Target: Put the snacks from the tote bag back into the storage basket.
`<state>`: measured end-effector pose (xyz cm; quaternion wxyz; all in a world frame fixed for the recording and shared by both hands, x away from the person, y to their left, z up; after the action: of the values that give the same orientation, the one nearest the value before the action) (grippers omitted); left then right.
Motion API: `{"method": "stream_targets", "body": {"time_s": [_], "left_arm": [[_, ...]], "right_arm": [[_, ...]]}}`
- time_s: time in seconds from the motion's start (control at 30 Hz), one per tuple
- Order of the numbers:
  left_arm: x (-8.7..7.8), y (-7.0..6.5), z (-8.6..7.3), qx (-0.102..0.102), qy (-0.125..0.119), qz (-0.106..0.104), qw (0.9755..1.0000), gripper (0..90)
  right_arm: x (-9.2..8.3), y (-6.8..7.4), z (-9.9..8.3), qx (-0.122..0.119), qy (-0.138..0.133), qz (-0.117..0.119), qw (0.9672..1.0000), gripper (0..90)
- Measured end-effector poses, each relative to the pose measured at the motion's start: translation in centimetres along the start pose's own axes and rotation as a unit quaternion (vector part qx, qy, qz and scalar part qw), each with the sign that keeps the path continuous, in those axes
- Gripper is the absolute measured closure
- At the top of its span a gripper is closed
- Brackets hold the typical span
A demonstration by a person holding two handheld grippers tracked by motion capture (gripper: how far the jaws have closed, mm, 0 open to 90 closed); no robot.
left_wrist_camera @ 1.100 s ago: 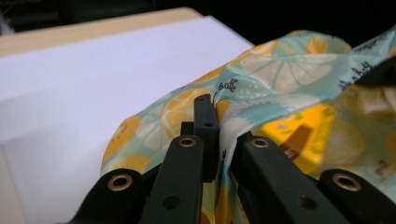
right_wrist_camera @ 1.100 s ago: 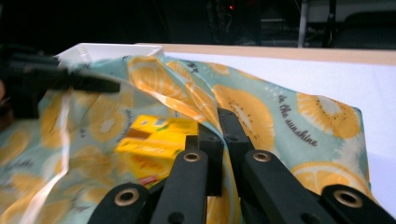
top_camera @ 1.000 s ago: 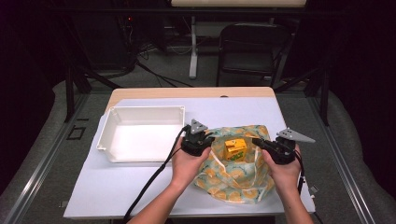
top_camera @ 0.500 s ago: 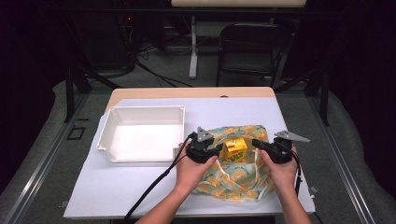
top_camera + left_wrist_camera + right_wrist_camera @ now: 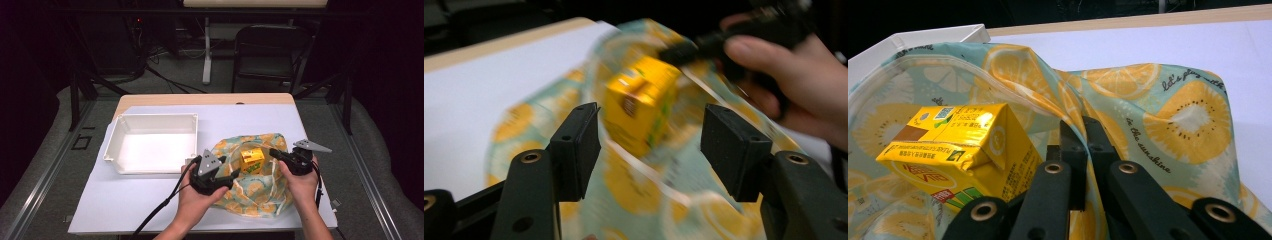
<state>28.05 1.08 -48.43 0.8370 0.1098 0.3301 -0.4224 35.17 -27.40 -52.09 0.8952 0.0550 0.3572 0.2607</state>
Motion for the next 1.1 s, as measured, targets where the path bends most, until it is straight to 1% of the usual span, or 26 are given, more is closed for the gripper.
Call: {"method": "stream_targets", "body": {"time_s": [0.03,0.07,0.13,0.2,0.27,0.3,0.37,0.43,0.47,0.5,0.53,0.57,0.6,0.63,0.67,0.7,0.8,0.9,0.93,1.0,1.03,1.07,1.1], "left_arm": [[0.2,-0.5,-0.4,0.001,0.005,-0.008,1.0000,39.9],[0.3,-1.0,-0.8,0.007,0.010,-0.015,0.9998,39.4],[0.8,-2.0,-1.5,0.020,0.019,-0.024,0.9993,39.1],[1.4,-2.8,-2.2,0.029,0.029,-0.028,0.9988,37.3],[2.0,-3.3,-2.7,0.024,0.039,-0.032,0.9985,34.4],[2.4,-3.5,-2.9,0.021,0.041,-0.034,0.9984,31.4],[3.0,-4.0,-3.3,0.033,0.048,-0.019,0.9981,25.1],[3.6,-4.4,-3.7,0.054,0.061,-0.003,0.9967,18.9],[3.6,-4.4,-3.7,0.054,0.061,-0.003,0.9967,17.6],[4.1,-4.7,-4.1,0.064,0.076,0.004,0.9950,16.8],[4.4,-4.8,-4.3,0.068,0.081,0.010,0.9944,17.2],[4.5,-4.8,-4.5,0.070,0.082,0.020,0.9940,19.7],[4.5,-4.7,-4.5,0.067,0.084,0.024,0.9939,26.2],[4.4,-4.6,-4.4,0.062,0.083,0.030,0.9942,35.0],[4.2,-4.4,-4.3,0.055,0.085,0.023,0.9946,43.2],[4.0,-4.1,-4.1,0.051,0.080,0.014,0.9954,51.7],[3.0,-3.4,-3.6,0.036,0.057,-0.004,0.9977,65.0],[2.1,-2.6,-3.0,0.024,0.040,-0.016,0.9988,74.8],[1.9,-2.3,-2.8,0.021,0.038,-0.023,0.9988,76.7],[1.3,-1.6,-2.4,0.008,0.024,-0.040,0.9989,81.4],[1.0,-1.3,-2.2,0.001,0.016,-0.058,0.9982,81.9],[1.0,-1.3,-2.2,0.001,0.016,-0.058,0.9982,81.3],[0.6,-0.7,-1.8,-0.009,0.002,-0.081,0.9967,80.6]], "right_arm": [[0.0,0.0,0.0,0.001,-0.001,-0.001,1.0000,90.0],[0.0,-0.1,0.0,0.001,0.000,-0.002,1.0000,90.0],[0.0,-0.1,-0.1,0.001,0.000,-0.002,1.0000,90.0],[0.0,-0.1,-0.1,-0.004,0.006,-0.002,1.0000,90.0],[0.1,0.0,-0.1,-0.005,0.007,-0.003,1.0000,90.0],[0.1,0.0,-0.1,-0.006,0.007,-0.002,1.0000,90.0],[0.2,0.0,-0.1,-0.009,0.010,-0.002,0.9999,90.0],[0.2,0.0,-0.1,-0.008,0.009,0.000,0.9999,90.0],[0.2,0.0,-0.1,-0.008,0.009,0.000,0.9999,90.0],[0.2,0.0,-0.1,-0.004,0.007,-0.001,1.0000,90.0],[0.2,0.0,-0.2,-0.002,0.006,0.003,1.0000,90.0],[0.2,-0.1,-0.2,-0.003,0.008,0.002,1.0000,90.0],[0.2,-0.1,-0.2,-0.002,0.009,0.002,1.0000,90.0],[0.2,-0.1,-0.2,-0.004,0.011,0.001,0.9999,90.0],[0.2,-0.1,-0.2,-0.004,0.011,0.002,0.9999,90.0],[0.2,-0.1,-0.2,-0.004,0.011,0.002,0.9999,90.0],[0.2,0.0,-0.2,-0.003,0.009,0.002,1.0000,90.0],[0.1,0.0,-0.2,-0.003,0.007,0.003,1.0000,90.0],[0.1,0.0,-0.2,-0.003,0.007,0.004,1.0000,90.0],[0.0,0.1,-0.2,-0.002,0.004,0.004,1.0000,90.0],[-0.1,0.1,-0.2,-0.003,0.004,0.002,1.0000,90.0],[-0.1,0.1,-0.2,-0.003,0.004,0.002,1.0000,90.0],[-0.2,0.3,-0.1,-0.011,0.006,-0.004,0.9999,90.0]]}}
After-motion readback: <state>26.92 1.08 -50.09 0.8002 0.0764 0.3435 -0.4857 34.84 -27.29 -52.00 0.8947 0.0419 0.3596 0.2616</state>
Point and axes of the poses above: each handheld gripper's, and its own axes: x roughly forward along the jaws, z roughly out of its top, y roughly to its left, the point moved 1 cm from there along x, roughly forward along the jaws, and after that the axes turned 13 degrees about y, right-handed, at the moved point
